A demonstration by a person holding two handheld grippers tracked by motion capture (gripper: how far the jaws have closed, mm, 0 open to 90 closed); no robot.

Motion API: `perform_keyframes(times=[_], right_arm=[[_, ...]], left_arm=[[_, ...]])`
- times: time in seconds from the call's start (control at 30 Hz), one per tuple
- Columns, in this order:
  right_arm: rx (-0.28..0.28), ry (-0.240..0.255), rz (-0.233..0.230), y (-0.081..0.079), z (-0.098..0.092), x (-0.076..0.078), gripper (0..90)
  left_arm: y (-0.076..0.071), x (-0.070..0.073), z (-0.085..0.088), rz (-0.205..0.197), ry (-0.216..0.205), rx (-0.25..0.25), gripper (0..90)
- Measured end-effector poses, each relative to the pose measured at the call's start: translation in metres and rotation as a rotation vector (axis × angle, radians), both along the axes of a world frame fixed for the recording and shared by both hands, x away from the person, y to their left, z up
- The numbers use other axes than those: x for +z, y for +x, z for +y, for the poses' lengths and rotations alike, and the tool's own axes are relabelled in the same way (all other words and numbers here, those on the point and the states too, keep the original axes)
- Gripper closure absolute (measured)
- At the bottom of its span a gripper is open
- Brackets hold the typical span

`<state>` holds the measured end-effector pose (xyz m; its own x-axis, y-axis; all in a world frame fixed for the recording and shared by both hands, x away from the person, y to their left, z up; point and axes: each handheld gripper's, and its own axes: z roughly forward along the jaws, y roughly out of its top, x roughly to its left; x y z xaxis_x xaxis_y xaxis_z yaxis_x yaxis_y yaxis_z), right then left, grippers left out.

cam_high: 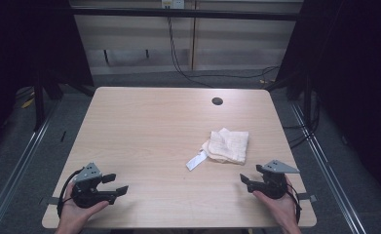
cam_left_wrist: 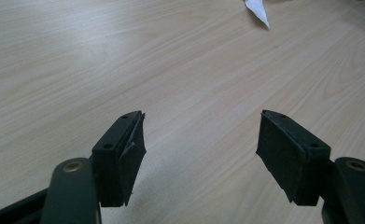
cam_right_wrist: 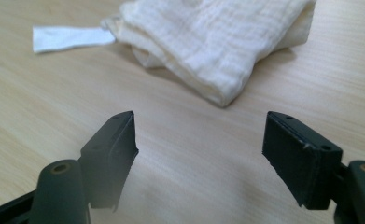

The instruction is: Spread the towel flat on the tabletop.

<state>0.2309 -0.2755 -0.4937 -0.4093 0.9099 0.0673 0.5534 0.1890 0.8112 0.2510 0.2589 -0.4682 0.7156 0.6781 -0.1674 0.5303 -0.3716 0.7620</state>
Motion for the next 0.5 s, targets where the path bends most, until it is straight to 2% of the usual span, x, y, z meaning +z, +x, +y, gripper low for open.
perform_keyframes(times=[0.1, 0.13, 0.17, 0.2, 0.37, 0.5], right_arm=[[0.001, 0.016, -0.006, -0.001, -0.002, 0.002, 25.5], [0.005, 0.030, -0.010, -0.001, -0.003, 0.003, 26.1], [0.015, 0.048, -0.007, -0.002, -0.004, 0.003, 29.5], [0.061, 0.064, -0.006, -0.005, -0.004, 0.005, 38.6], [0.090, 0.085, -0.008, -0.007, -0.001, 0.011, 38.5], [0.077, 0.097, -0.021, -0.010, 0.001, 0.021, 38.2]], left_arm=[[0.002, 0.000, -0.001, -0.002, -0.007, 0.008, 31.7], [0.002, 0.000, -0.001, -0.014, 0.003, 0.009, 31.7], [0.001, 0.000, -0.002, -0.016, 0.004, 0.009, 31.7], [0.001, 0.000, -0.003, -0.012, 0.008, 0.003, 31.7], [-0.001, 0.001, -0.001, -0.020, -0.003, 0.008, 31.7], [-0.002, 0.002, 0.004, -0.020, -0.026, 0.025, 31.6]])
